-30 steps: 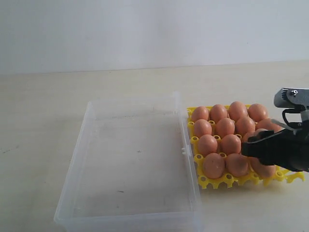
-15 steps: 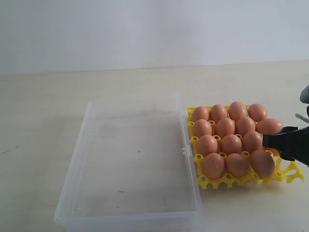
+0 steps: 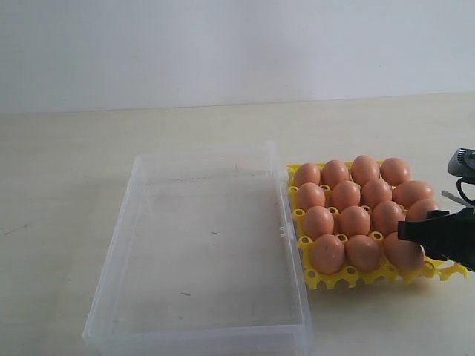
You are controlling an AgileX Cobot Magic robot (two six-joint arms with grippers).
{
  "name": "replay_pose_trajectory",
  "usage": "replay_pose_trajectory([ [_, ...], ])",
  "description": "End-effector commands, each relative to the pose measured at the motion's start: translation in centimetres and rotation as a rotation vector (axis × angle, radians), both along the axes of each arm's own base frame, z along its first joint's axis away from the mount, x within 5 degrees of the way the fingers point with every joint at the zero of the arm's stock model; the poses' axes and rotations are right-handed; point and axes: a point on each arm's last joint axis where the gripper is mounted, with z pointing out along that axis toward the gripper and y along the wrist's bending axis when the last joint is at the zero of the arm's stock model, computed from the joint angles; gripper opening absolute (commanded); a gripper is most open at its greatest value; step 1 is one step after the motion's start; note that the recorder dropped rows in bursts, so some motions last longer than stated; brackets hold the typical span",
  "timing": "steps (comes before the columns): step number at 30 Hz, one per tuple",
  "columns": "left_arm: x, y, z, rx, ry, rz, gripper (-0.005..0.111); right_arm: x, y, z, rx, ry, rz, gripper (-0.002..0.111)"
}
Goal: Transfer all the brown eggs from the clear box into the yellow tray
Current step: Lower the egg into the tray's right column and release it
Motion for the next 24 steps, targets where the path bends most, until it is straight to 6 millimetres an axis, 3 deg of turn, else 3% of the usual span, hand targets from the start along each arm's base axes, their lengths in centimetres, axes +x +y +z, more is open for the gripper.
replay_pose_trajectory([
  [1,0.03,-0.03,0.21,-0.002,-0.013,-0.005,0.0,0.0,-0.09,-0.16,-0.012,0.001,0.005,0.0],
  [7,0.03,-0.03,0.21,-0.002,-0.013,-0.005,0.0,-0.01,-0.09,-0.16,-0.012,0.001,0.005,0.004],
  [16,0.03,-0.03,0.21,-0.002,-0.013,-0.005,0.0,-0.08,-0.06,-0.22,-0.003,0.011,0.001,0.045],
  [24,0.03,-0.03,0.21,-0.002,-0.013,-0.005,0.0,-0.17,-0.03,-0.2,0.032,0.021,-0.032,0.047],
])
